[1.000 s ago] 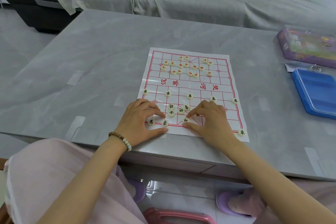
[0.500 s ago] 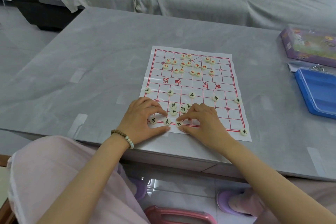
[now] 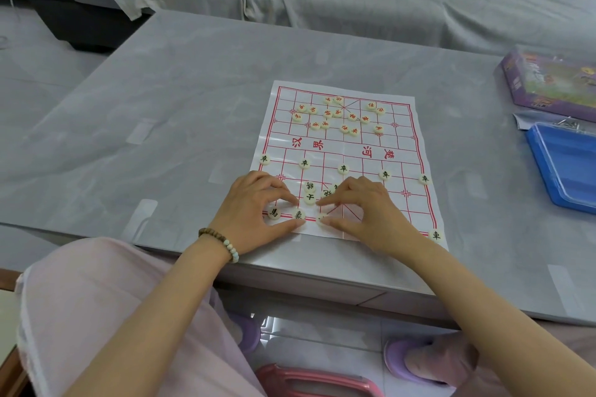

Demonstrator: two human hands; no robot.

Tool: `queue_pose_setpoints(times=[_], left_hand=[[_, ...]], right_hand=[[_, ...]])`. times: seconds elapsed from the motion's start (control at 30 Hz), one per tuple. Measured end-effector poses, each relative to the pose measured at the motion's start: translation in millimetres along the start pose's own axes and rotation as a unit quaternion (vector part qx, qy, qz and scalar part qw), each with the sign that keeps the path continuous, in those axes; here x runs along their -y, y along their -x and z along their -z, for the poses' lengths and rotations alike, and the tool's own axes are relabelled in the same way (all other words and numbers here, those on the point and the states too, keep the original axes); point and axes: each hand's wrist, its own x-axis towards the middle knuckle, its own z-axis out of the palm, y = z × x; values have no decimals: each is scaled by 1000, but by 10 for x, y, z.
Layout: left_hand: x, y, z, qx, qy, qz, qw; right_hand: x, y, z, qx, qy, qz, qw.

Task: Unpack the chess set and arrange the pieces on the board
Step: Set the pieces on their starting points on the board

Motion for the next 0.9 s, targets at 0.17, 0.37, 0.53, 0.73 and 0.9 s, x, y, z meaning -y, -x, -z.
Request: queue_pose_setpoints(times=[0.17, 0.37, 0.53, 0.73, 0.9], left_hand=[[35, -37, 7, -21, 17, 37, 999], [83, -3, 56, -67, 41, 47, 996], [97, 5, 92, -72, 58, 59, 994], [-34, -18, 29, -54, 41, 8, 998], [-129, -33, -34, -27, 32, -17, 999]], right_hand=[[98, -317, 66, -64, 39, -101, 992], [275, -642, -39, 6, 158, -166, 973], [330, -729, -74, 8, 166, -158, 973], [253, -630, -22, -56, 109, -110, 986], [152, -355, 182, -65, -7, -93, 994]])
